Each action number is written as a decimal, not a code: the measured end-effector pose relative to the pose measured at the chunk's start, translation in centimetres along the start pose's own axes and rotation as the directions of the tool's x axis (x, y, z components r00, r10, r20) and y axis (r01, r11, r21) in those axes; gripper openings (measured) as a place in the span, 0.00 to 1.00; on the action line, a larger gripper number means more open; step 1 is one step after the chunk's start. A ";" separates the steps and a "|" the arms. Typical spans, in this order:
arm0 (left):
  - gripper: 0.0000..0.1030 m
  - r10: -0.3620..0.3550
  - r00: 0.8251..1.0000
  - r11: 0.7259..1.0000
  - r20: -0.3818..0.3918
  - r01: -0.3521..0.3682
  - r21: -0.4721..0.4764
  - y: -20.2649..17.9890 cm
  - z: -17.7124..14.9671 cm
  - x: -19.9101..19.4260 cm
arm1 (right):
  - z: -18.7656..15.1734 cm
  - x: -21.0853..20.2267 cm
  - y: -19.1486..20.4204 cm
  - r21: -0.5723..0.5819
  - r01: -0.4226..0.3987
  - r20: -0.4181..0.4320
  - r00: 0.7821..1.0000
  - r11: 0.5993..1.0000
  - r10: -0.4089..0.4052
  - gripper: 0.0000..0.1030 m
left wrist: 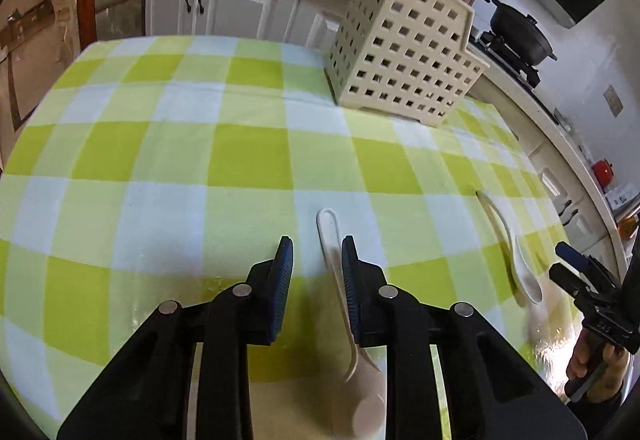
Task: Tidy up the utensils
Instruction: 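Move both tools back to the white spoons on the table, then close the left tool on the handle of a white spoon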
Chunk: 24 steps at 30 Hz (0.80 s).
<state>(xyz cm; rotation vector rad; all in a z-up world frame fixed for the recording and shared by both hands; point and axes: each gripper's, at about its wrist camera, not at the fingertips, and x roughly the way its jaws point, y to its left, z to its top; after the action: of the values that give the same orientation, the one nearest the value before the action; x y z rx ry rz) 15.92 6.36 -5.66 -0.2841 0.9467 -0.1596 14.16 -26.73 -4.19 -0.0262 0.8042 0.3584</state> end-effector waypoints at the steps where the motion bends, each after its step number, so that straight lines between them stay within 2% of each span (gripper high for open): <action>1: 0.19 -0.016 1.000 1.000 -0.004 0.016 -0.004 0.0 -0.1 0.1 | 0.0 0.0 0.0 0.002 -0.001 0.001 1.000 1.000 0.001 0.69; 3: 0.19 -0.035 0.999 0.999 -0.012 0.035 -0.010 0.0 -0.2 0.3 | 0.0 0.0 0.0 0.007 -0.003 -0.001 1.000 1.000 0.003 0.69; 10: 0.17 -0.018 1.000 1.000 -0.012 0.018 0.010 -0.3 -0.3 0.5 | -0.1 0.4 0.2 0.001 -0.012 -0.012 1.000 1.000 0.012 0.69; 14: 0.17 0.013 1.000 0.999 -0.007 -0.013 0.038 -1.2 -0.5 0.7 | -0.1 0.5 0.2 -0.001 -0.016 -0.014 1.000 1.000 0.016 0.69; 15: 0.10 0.028 1.000 0.999 -0.008 -0.028 0.046 -1.3 -0.5 0.7 | -0.1 0.5 0.3 -0.002 -0.016 -0.013 1.000 1.000 0.016 0.69; 17: 0.09 0.079 0.997 0.994 -0.003 -0.078 0.074 -1.9 -0.6 0.8 | -0.1 0.4 0.4 -0.005 -0.017 -0.011 1.000 1.000 0.017 0.69; 21: 0.09 0.076 0.997 0.995 -0.007 -0.075 0.067 -1.7 -0.5 0.8 | 0.2 0.1 0.6 -0.008 -0.020 0.000 1.000 1.000 0.020 0.69; 24: 0.09 0.104 0.995 0.991 -0.007 -0.103 0.088 -2.1 -0.5 0.9 | 0.4 0.2 0.7 -0.012 -0.018 -0.002 1.000 1.000 0.018 0.69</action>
<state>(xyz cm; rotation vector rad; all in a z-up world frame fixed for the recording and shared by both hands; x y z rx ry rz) 15.99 4.04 -5.96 -0.1535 0.9609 -0.1075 14.39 -25.89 -3.97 -0.0303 0.8041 0.3800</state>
